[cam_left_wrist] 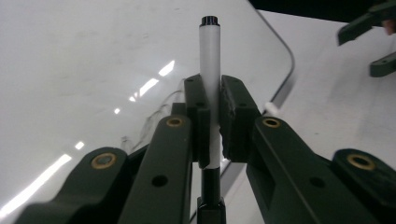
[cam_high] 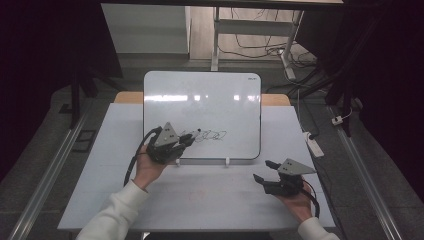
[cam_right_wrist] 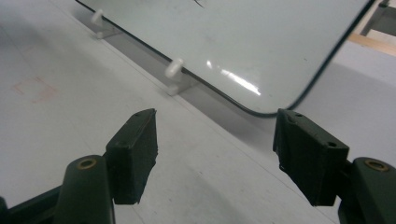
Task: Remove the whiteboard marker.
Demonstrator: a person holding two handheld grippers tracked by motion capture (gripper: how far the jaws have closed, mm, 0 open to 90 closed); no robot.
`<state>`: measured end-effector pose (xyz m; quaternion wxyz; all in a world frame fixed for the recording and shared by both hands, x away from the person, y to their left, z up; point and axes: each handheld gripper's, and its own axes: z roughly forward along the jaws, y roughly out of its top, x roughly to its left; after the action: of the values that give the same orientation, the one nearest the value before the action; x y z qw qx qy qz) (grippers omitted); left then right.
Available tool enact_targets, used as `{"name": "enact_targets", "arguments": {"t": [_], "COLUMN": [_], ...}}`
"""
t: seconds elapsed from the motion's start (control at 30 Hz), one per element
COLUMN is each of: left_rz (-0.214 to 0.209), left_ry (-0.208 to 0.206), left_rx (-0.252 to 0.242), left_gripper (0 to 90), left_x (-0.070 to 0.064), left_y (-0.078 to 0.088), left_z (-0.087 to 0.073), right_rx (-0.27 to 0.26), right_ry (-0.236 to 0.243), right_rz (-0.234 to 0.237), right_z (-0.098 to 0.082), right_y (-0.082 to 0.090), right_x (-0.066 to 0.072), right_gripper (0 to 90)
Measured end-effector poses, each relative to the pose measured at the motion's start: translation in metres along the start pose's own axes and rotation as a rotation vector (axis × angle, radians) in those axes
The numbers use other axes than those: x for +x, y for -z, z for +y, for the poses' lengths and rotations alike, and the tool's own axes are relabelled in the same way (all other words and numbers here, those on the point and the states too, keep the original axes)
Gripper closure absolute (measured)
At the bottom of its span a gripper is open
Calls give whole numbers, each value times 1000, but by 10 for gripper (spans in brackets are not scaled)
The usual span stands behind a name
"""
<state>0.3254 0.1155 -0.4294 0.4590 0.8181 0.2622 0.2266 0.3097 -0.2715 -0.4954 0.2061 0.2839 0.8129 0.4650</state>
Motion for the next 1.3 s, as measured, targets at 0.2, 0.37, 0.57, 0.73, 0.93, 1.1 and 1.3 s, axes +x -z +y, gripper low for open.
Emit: {"name": "enact_targets", "arguments": {"t": [0.2, 0.37, 0.57, 0.73, 0.93, 1.1, 1.3], "left_rz": [-57, -95, -124, -134, -140, -135, -146], "left_ry": [-31, -44, -39, -52, -65, -72, -83], "left_rx": [-5, 1, -4, -8, -16, -31, -29], "left_gripper": [813, 814, 813, 813, 813, 813, 813], "left_x": [-19, -31, -39, -49, -59, -66, -72], "left_y": [-13, -23, -31, -40, -48, -52, -57], "left_z": [8, 11, 13, 14, 15, 15, 15], "right_rx": [-30, -30, -35, -45, -36, -34, -24], "right_ry": [0, -2, -5, -38, -86, -131, -173], "right_rz": [42, 97, 145, 177, 216, 249, 264], "right_z": [10, 18, 28, 37, 45, 51, 56], "right_y": [-9, -22, -36, -46, -58, -64, -70], "right_x": [12, 24, 36, 43, 51, 56, 58], "right_gripper": [307, 324, 328, 330, 363, 394, 451]}}
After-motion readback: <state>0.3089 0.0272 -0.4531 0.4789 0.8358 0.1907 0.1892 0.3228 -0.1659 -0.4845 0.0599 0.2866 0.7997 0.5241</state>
